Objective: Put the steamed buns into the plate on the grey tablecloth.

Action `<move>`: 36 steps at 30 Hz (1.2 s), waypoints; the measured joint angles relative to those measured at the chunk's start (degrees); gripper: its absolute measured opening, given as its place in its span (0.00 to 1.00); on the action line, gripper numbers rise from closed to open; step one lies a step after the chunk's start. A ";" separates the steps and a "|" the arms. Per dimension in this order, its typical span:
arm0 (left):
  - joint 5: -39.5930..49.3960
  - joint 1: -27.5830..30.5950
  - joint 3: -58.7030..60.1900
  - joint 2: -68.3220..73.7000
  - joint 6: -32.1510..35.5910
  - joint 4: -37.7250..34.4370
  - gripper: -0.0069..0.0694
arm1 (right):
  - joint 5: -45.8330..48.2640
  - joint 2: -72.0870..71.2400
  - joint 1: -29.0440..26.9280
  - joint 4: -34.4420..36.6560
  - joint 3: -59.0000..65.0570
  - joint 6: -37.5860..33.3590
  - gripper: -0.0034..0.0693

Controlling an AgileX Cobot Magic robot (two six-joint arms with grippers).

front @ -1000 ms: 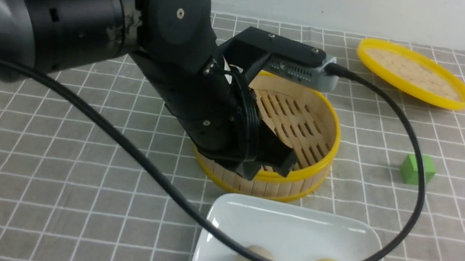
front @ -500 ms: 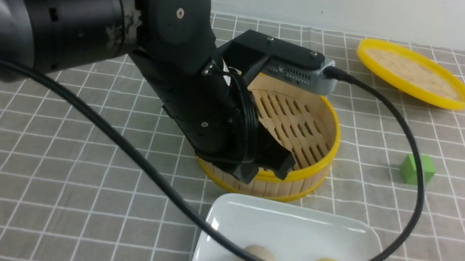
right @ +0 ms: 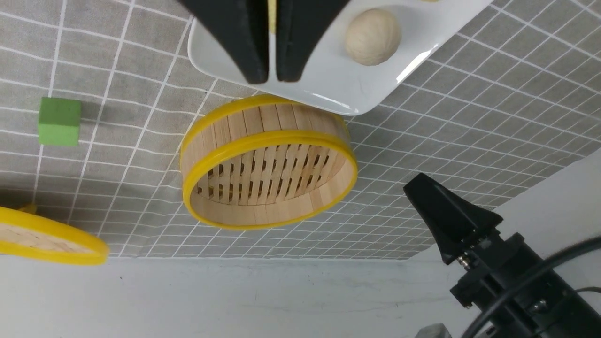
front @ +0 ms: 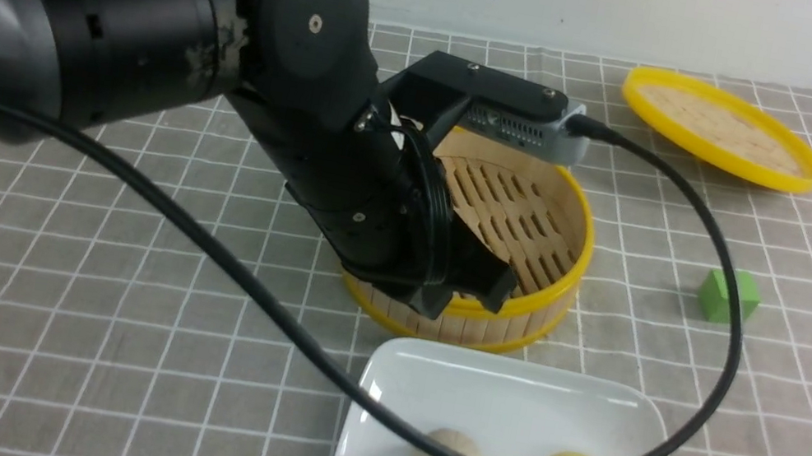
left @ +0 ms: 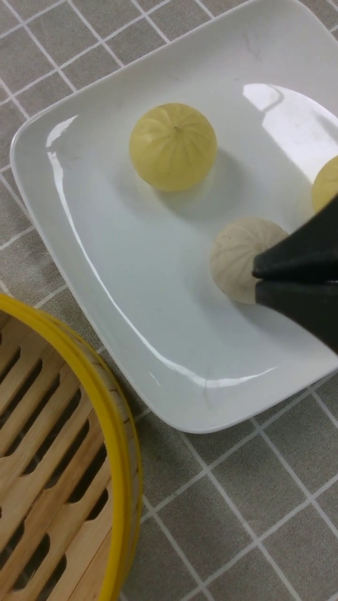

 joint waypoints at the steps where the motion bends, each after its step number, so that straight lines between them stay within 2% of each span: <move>1: -0.35 0.00 0.00 0.00 0.00 0.03 0.11 | -1.06 0.00 -1.58 0.00 1.39 0.00 0.11; 4: -1.35 0.00 0.00 0.00 0.00 0.91 0.11 | -3.45 0.00 -5.86 0.36 5.64 0.00 0.11; 5: -1.87 0.00 0.00 0.00 0.00 1.41 0.11 | -4.07 0.00 -9.33 0.31 7.96 0.00 0.12; 11: -1.88 0.00 0.00 -0.10 0.00 2.61 0.11 | -4.16 0.00 -18.13 -2.09 13.27 -0.02 0.13; 13: -1.77 0.00 0.00 -1.11 0.00 3.69 0.11 | -3.68 0.00 -22.72 -3.16 15.56 -0.07 0.13; 17: -1.77 0.00 0.00 -4.12 -0.54 6.21 0.12 | -4.43 0.00 -26.89 -4.82 15.83 -0.25 0.14; 22: 0.42 0.00 0.00 -10.57 -4.95 14.14 0.12 | -4.43 0.00 -27.97 -5.69 15.87 -0.42 0.15; 30: 15.54 0.00 3.62 -25.67 -14.22 26.53 0.12 | -4.48 0.00 -27.97 -5.80 15.89 -0.41 0.16; 33: 14.78 0.00 8.52 -31.13 -17.09 27.42 0.12 | -4.48 0.00 -27.97 -5.91 15.89 -0.41 0.17; 35: 7.49 0.00 18.35 -39.15 -21.54 27.67 0.12 | -4.48 0.00 -27.97 -5.91 15.89 -0.41 0.17; 36: 6.69 0.00 19.13 -39.69 -22.32 27.67 0.12 | -4.48 0.00 -27.97 -5.91 15.89 -0.41 0.17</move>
